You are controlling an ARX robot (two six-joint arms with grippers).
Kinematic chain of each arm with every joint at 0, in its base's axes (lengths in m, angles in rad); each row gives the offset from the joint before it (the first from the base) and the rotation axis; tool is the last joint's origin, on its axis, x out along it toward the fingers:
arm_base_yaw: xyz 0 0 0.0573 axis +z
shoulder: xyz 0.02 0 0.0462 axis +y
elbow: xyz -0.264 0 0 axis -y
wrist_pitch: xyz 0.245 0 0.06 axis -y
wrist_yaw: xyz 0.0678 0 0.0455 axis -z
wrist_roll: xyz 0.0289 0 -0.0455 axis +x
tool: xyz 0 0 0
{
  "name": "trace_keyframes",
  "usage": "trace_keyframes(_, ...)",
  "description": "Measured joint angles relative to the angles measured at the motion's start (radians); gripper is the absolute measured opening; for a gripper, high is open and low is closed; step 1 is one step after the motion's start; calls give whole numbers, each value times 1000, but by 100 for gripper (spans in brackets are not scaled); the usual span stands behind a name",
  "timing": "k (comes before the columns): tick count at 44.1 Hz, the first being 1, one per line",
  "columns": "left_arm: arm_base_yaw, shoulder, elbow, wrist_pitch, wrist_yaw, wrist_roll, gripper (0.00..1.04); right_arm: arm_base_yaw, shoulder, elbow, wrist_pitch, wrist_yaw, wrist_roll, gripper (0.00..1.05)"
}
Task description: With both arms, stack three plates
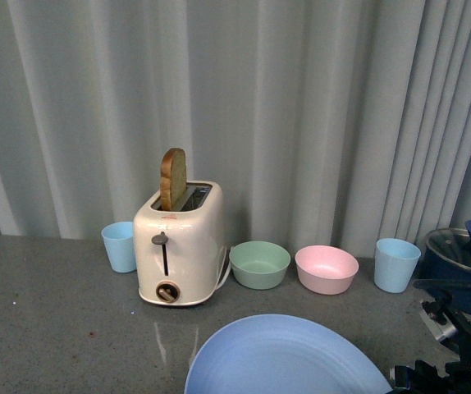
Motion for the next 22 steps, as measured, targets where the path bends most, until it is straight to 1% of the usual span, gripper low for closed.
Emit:
trace_keyframes(12, 0, 0, 0, 0, 0, 0, 98, -13, 13, 12, -26, 1, -17, 3)
trace_keyframes(17, 0, 0, 0, 0, 0, 0, 98, -13, 13, 16, -31, -6, -19, 17)
trace_keyframes(22, 0, 0, 0, 0, 0, 0, 98, -13, 13, 24, -40, -16, -19, 33)
